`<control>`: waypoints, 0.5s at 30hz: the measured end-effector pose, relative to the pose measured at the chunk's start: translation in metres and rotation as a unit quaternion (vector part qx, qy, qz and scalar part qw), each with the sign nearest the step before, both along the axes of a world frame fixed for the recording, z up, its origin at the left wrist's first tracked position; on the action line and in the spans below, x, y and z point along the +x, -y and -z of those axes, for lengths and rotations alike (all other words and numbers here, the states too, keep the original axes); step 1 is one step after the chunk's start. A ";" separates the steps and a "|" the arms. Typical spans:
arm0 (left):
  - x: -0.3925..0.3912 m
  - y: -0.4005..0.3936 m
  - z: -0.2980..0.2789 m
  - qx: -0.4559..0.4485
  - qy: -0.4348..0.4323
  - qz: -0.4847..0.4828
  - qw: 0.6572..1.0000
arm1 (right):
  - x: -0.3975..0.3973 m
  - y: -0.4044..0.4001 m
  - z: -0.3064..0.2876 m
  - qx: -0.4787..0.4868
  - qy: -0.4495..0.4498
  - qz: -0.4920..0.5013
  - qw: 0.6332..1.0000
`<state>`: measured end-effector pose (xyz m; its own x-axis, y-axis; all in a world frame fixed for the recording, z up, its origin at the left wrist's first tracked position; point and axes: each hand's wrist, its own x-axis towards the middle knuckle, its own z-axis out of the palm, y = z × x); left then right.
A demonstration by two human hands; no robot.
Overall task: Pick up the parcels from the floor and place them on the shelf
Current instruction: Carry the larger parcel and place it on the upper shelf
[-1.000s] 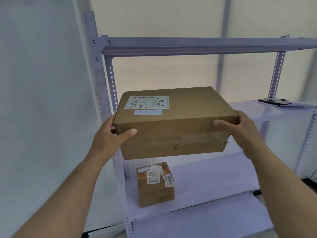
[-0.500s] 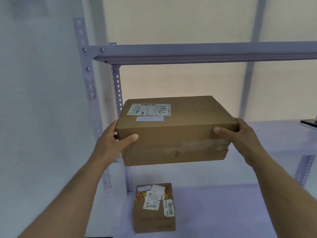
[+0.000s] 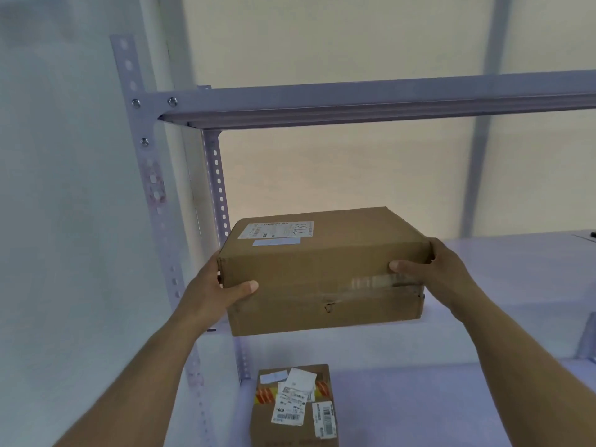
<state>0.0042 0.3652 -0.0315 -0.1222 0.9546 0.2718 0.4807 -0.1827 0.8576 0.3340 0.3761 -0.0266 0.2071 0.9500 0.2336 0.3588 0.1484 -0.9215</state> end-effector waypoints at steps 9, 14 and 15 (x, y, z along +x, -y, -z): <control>-0.008 -0.022 0.014 -0.077 -0.079 0.030 0.993 | 0.008 -0.021 0.028 -0.055 0.059 -0.045 0.996; -0.005 -0.035 0.023 -0.085 -0.110 0.000 0.990 | 0.013 -0.044 0.045 -0.067 0.092 -0.037 0.993; -0.005 -0.039 0.023 -0.087 -0.118 -0.007 0.989 | 0.013 -0.048 0.046 -0.065 0.102 -0.035 0.992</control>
<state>-0.0009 0.4045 -0.0542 -0.0876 0.9882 0.1255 0.6727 -0.0343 0.7392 0.3465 0.4245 -0.0724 0.1003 0.9853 0.1383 0.5319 0.0643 -0.8443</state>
